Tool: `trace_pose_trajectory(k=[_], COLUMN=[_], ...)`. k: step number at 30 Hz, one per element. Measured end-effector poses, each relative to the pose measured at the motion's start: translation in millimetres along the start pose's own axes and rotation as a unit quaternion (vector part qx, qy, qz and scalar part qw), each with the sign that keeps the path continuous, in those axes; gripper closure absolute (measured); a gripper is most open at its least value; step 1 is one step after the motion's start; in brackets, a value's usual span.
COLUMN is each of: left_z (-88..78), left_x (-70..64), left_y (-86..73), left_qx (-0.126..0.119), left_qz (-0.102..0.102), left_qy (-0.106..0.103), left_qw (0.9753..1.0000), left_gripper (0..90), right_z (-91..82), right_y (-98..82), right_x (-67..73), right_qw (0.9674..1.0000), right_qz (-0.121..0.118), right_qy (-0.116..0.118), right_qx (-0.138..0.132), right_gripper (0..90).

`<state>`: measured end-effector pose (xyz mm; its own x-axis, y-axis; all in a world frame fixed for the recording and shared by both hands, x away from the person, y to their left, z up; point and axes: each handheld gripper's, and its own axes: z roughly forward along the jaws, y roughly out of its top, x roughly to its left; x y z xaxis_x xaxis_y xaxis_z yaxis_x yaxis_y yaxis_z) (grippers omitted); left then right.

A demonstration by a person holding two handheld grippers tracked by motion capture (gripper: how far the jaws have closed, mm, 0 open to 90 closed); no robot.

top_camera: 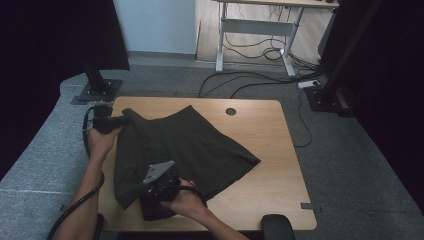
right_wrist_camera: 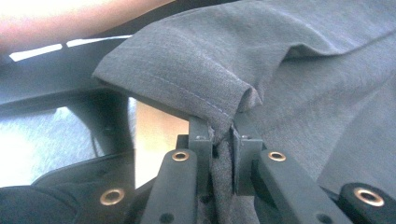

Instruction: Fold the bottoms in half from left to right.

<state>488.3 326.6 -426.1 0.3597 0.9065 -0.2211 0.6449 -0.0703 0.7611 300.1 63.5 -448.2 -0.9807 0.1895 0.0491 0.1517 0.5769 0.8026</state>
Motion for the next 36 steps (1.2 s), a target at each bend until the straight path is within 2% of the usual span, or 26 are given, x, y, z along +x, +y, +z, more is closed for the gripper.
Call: trace_pose_trajectory(k=[6,12,15,18,21,23,27,33,35,36], left_z=[16.5,34.6,46.6,61.0,85.4,103.5,142.6,192.6,203.4,211.7], left_x=[-31.7,-68.9,-90.4,-110.0,-129.8,-139.6,-154.2,-162.0,-163.9,-164.9], left_y=[34.1,62.7,76.9,87.9,94.5,94.8,88.3,72.9,68.8,65.0], left_qx=[-0.032,-0.046,-0.048,-0.051,-0.047,-0.042,-0.026,0.002,0.011,0.022], left_qz=[0.012,0.037,0.058,0.086,0.114,0.126,0.145,0.149,0.157,0.171], left_qy=[-0.013,-0.02,-0.015,-0.01,-0.004,-0.002,0.002,0.0,0.003,0.012], left_qw=[0.9993,0.9981,0.997,0.995,0.9924,0.9912,0.989,0.9888,0.9876,0.9849], left_gripper=[84.4,84.4,84.3,84.3,84.2,84.2,84.1,83.5,83.2,83.1], right_z=[-52.9,-107.5,-131.3,-149.6,-163.0,-168.0,-168.5,-153.0,-149.0,-147.9], right_y=[-16.0,-31.5,-37.4,-47.3,-65.6,-79.7,-106.5,-146.5,-156.4,-159.9], right_x=[-29.4,-52.7,-60.8,-69.4,-81.3,-90.6,-107.0,-126.8,-130.5,-131.9], right_qw=[0.998,0.9926,0.989,0.9852,0.98,0.9765,0.972,0.9648,0.9621,0.9611], right_qz=[0.033,0.052,0.062,0.071,0.089,0.105,0.131,0.169,0.181,0.185], right_qy=[-0.048,-0.1,-0.122,-0.143,-0.168,-0.18,-0.191,-0.201,-0.204,-0.206], right_qx=[-0.027,-0.046,-0.057,-0.063,-0.059,-0.052,-0.038,-0.009,-0.001,0.002], right_gripper=[81.5,81.7,81.7,81.6,81.7,81.6,81.5,81.1,80.9,80.8])
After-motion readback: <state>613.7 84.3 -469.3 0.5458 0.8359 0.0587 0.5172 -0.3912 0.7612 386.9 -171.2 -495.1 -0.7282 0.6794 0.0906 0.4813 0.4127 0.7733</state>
